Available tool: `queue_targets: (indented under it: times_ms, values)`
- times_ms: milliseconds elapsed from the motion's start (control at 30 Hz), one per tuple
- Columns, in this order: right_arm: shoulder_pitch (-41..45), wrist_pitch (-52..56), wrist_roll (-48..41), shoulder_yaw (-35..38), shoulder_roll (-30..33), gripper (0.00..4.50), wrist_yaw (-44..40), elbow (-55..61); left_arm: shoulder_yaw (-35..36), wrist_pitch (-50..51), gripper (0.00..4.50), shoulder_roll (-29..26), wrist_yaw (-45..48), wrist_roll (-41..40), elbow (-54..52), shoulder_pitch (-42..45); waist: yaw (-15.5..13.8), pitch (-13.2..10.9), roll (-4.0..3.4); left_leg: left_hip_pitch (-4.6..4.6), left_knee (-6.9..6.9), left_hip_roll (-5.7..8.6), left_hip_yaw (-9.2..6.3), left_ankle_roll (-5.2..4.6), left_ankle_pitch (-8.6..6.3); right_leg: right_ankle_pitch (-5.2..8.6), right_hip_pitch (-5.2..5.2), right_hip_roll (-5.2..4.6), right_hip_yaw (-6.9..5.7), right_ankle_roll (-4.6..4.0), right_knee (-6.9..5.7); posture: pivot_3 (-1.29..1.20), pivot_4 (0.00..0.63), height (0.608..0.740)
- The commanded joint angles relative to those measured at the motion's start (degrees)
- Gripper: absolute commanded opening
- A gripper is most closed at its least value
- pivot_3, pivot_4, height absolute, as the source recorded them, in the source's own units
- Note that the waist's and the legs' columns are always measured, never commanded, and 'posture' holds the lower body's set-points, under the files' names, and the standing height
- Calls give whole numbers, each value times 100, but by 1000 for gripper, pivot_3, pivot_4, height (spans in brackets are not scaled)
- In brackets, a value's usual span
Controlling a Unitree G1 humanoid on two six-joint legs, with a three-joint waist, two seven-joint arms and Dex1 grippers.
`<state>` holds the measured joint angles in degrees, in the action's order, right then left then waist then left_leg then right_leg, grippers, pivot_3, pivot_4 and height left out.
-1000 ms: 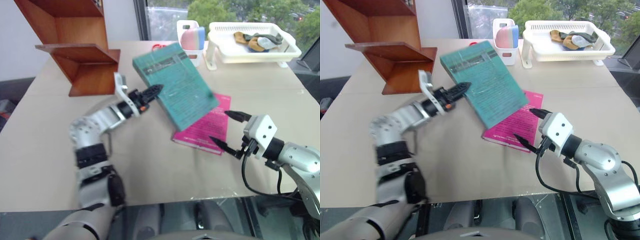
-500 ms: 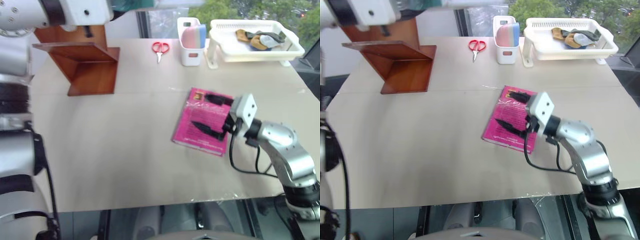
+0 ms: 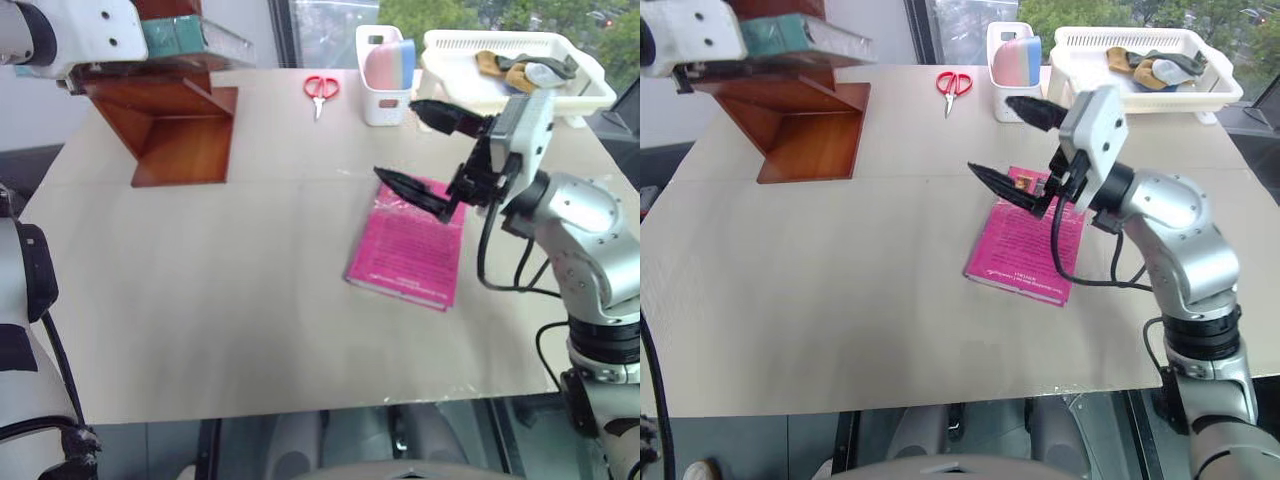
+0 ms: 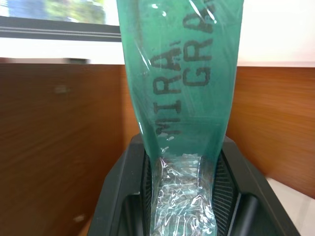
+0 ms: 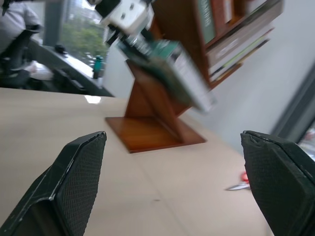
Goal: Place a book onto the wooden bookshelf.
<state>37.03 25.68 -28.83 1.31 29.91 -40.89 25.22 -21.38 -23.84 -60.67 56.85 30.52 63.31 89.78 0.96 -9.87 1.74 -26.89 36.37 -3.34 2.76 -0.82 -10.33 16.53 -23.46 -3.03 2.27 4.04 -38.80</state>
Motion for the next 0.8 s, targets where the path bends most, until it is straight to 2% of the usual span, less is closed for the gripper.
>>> queue_targets:
  times_ms: [33, 267, 300, 433, 500, 533, 633, 700, 800]
  values:
    - [82, 141, -136, 220, 112, 4500, 158, 336, -41, 67, 1102, 0, 67, 181, 235, 328, 20, 0, 0, 1, 0, 0, 4, 0, 0, 0, -5, 0, 7, 0, -7, 0, 150, 740]
    - [-100, 149, -99, 178, 73, 4500, 320, 409, -312, 73, 1102, 137, -867, 690, 977, 394, 23, 1, -2, 6, 8, -1, 7, -1, 0, 0, -7, 1, 12, 1, -22, 0, 150, 740]
    - [-123, 146, -102, 179, 78, 4500, 329, 422, -368, 51, 2095, 97, -1033, 779, 1035, 362, 39, 1, -2, 10, 8, -1, 7, -1, 0, 0, -7, 2, 13, 1, -29, 0, 150, 740]
    - [-202, 159, -131, 226, 116, 4500, 338, 452, -233, -86, 3929, 1, -1308, 677, 1150, 314, 106, -1, 2, 15, 14, -3, 4, 0, 2, 0, -12, 6, 15, 0, -54, 0, 150, 740]
    - [-235, 159, -139, 247, 147, 4500, 318, 455, -113, -225, 4476, -71, -1319, 570, 1134, 340, 97, -4, 7, 8, 19, -3, 4, 0, 2, 0, -12, 5, 13, 0, -52, 0, 150, 740]
    - [-253, 152, -148, 262, 163, 4500, 301, 454, -76, -291, 4476, -113, -1352, 543, 1116, 354, 94, -4, 7, 6, 21, -2, 5, -1, 1, 0, -11, 2, 13, 1, -49, 0, 150, 740]
    - [-308, 106, -109, 239, 191, 4500, 239, 365, 564, -866, 4476, -464, -875, -219, 932, 255, 91, -8, 15, 4, 24, -2, 5, -1, 1, 0, -12, 1, 12, 0, -47, 0, 150, 740]
    - [-444, 31, 28, 169, 293, 4500, 146, 304, 1385, -968, 4476, -467, 59, -1325, 752, 89, 91, -8, 15, 3, 24, -3, 6, 0, 2, 0, -12, 1, 12, 0, -46, 0, 150, 740]
    - [-727, 9, 125, 108, 402, 4500, 58, 252, 2605, -6, 4476, -409, 1405, -3039, -11, -478, 70, -8, 14, 4, 30, -5, 3, 0, 2, 0, -10, 1, 7, -1, -52, 0, 150, 740]
